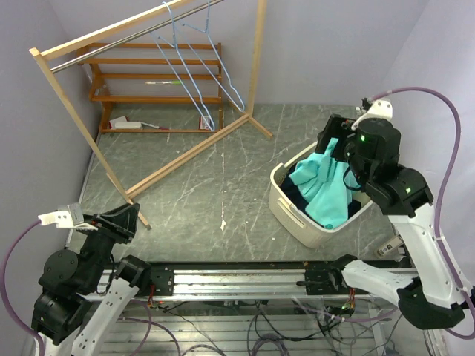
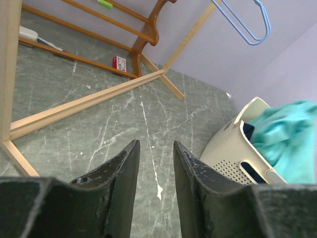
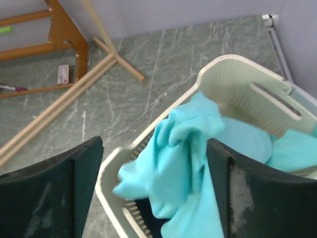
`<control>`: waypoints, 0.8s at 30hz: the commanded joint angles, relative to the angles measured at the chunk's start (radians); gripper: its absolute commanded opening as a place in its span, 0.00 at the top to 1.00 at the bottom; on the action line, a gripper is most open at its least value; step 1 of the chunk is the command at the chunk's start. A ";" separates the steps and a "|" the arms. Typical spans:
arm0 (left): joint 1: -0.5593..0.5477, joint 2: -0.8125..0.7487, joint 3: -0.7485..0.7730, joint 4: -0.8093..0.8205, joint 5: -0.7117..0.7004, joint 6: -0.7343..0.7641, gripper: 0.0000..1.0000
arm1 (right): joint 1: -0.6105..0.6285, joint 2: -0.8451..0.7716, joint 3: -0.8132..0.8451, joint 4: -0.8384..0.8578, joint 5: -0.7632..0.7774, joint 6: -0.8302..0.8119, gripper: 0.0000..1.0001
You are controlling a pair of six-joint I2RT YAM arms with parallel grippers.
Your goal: Remove the t-shirt from the hanger
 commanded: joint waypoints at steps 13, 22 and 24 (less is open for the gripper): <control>-0.010 -0.008 0.007 -0.003 -0.021 -0.010 0.51 | -0.002 -0.302 -0.411 0.042 -0.261 0.049 0.00; -0.010 -0.008 0.009 -0.005 -0.027 -0.013 0.52 | -0.001 -0.494 -0.601 0.021 -0.286 0.062 0.00; -0.010 -0.008 0.009 -0.007 -0.029 -0.014 0.53 | -0.002 -0.512 -0.605 0.029 -0.294 0.058 0.00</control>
